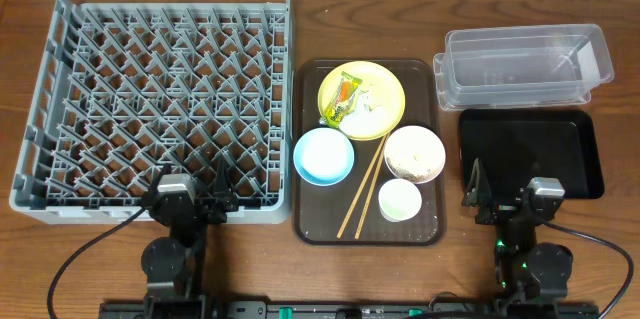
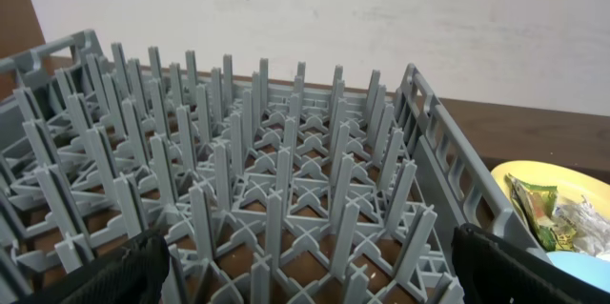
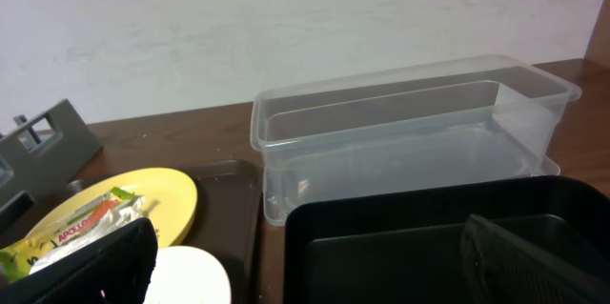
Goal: Sort waste into correct bins and load items into the dishwasher rack
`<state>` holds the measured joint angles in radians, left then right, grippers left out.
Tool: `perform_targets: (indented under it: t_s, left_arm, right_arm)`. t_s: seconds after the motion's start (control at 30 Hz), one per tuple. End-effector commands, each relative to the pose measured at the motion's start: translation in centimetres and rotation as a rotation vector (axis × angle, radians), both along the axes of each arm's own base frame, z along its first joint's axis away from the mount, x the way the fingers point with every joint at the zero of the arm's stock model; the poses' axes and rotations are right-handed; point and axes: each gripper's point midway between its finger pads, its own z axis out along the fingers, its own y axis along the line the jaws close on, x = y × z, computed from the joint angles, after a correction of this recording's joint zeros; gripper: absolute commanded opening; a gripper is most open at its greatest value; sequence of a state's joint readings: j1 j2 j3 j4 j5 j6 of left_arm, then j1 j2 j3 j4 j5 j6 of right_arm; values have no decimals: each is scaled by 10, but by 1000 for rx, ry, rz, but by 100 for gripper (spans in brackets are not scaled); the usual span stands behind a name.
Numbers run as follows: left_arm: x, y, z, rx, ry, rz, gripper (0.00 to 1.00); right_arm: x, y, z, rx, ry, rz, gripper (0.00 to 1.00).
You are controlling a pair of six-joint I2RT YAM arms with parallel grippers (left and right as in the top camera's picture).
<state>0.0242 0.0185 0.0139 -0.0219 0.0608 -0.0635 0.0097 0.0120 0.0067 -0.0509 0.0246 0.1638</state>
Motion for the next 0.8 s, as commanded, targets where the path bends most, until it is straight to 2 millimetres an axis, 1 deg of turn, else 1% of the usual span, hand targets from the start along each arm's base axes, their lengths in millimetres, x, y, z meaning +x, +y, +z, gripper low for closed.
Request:
perform_targets:
  t_s: [0.0,0.13,0.23,0.33,0.47,0.53,0.6,0.77]
  left_arm:
    - [-1,-2,-15,-29,57,-5,96]
    - [-1,-2,-7,-29,56,-5,96]
    - [-2,-2,-2,-30,83,-5,96]
    - [-4,-2,8,-30,122,-4,96]
    - [-5,-2,21,-32,196,-2,96]
    - [-4,-2,26,-33,248,-2,96]
    - [-3,-2,30,-34,307,-1,96]
    - [-2,-2,30,-38,478,1,96]
  right_arm:
    - [0,0,2,2,-8,-2,99]
    - [0,0,4,65,-16,-4,99]
    - [-1,2,12,68,-26,7,99]
    - [-2,7,22,69,-22,41,99]
    - [-1,9,33,70,34,50,99]
    - [2,11,39,65,67,59,99]
    - [7,18,48,33,106,102,99]
    - [25,37,61,-1,244,218,99]
